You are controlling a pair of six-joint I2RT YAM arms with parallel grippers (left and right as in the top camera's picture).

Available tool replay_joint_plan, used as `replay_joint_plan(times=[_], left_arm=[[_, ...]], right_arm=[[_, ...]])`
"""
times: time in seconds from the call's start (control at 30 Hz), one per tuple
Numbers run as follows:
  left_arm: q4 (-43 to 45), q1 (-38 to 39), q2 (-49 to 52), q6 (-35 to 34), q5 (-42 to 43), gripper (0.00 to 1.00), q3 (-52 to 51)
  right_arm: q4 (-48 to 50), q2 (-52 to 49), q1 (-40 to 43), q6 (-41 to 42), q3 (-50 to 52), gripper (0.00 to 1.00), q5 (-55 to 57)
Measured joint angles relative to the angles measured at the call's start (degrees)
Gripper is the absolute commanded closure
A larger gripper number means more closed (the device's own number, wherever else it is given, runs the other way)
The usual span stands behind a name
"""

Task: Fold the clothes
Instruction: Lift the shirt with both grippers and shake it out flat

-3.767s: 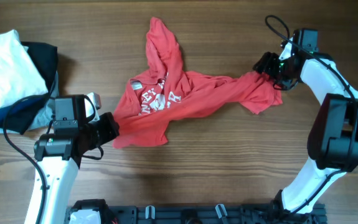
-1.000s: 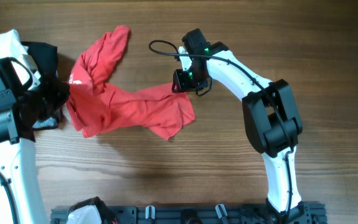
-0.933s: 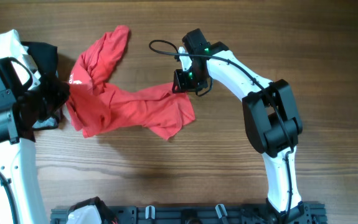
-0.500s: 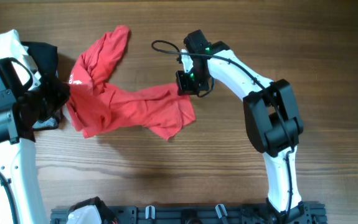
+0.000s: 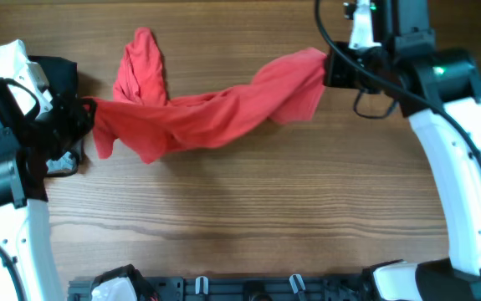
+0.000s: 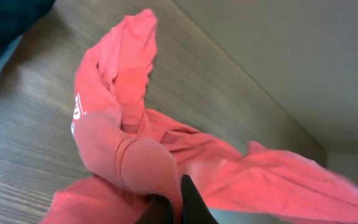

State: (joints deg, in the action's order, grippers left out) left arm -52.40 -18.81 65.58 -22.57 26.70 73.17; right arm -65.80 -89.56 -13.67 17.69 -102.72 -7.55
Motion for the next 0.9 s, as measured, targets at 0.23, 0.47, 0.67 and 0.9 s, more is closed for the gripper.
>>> replay_joint_plan(times=[0.23, 0.47, 0.67, 0.9], left_arm=[[0.3, 0.0, -4.8, 0.0, 1.6, 0.96, 0.0], [-3.0, -4.3, -8.8, -0.2, 0.8, 0.96, 7.3], [-4.5, -6.6, -9.8, -4.0, 2.6, 0.96, 16.6], [-5.5, -6.1, -6.1, -6.9, 5.8, 0.96, 17.4]], right_arm=[[-4.3, -0.1, 1.1, -1.3, 0.1, 0.96, 5.1], [-8.8, 5.2, 8.4, -1.3, -7.6, 0.96, 6.7], [-11.1, 19.1, 17.4, -1.9, -21.6, 0.96, 8.2], [-13.9, 15.7, 18.9, -3.0, -22.9, 0.96, 8.9]])
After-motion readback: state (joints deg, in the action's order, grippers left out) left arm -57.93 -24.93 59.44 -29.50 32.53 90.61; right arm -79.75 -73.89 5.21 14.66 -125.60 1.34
